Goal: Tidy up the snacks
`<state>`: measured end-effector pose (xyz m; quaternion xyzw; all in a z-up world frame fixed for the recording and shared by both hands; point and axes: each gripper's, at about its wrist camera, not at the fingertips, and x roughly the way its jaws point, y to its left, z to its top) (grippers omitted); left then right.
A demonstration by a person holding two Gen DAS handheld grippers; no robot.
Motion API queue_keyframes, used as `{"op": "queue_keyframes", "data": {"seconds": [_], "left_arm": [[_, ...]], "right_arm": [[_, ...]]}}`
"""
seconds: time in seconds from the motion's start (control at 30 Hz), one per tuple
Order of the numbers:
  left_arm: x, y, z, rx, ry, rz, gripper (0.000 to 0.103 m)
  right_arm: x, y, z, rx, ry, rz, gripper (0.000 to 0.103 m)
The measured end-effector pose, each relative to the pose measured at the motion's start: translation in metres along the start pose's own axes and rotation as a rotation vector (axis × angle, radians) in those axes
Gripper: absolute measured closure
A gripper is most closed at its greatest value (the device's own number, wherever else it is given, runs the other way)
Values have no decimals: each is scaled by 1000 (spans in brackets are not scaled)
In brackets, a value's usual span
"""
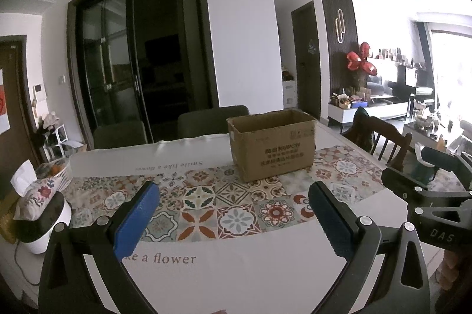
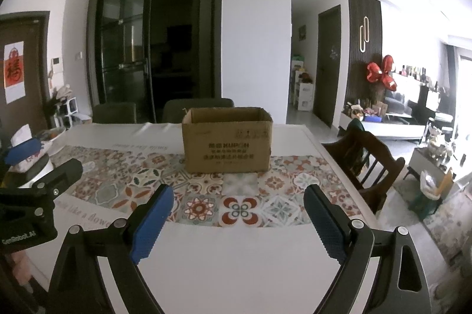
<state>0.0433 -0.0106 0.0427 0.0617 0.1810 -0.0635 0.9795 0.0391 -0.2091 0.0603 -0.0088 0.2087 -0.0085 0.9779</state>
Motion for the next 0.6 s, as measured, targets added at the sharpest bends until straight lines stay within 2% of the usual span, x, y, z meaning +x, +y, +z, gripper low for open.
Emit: {"op": "queue_keyframes", "data": {"seconds": [0.6], "left_arm": [[-7,-1,3,-1,-5,-14,0]], "right_arm": [[-10,2,-1,-1,-5,0,12]]}}
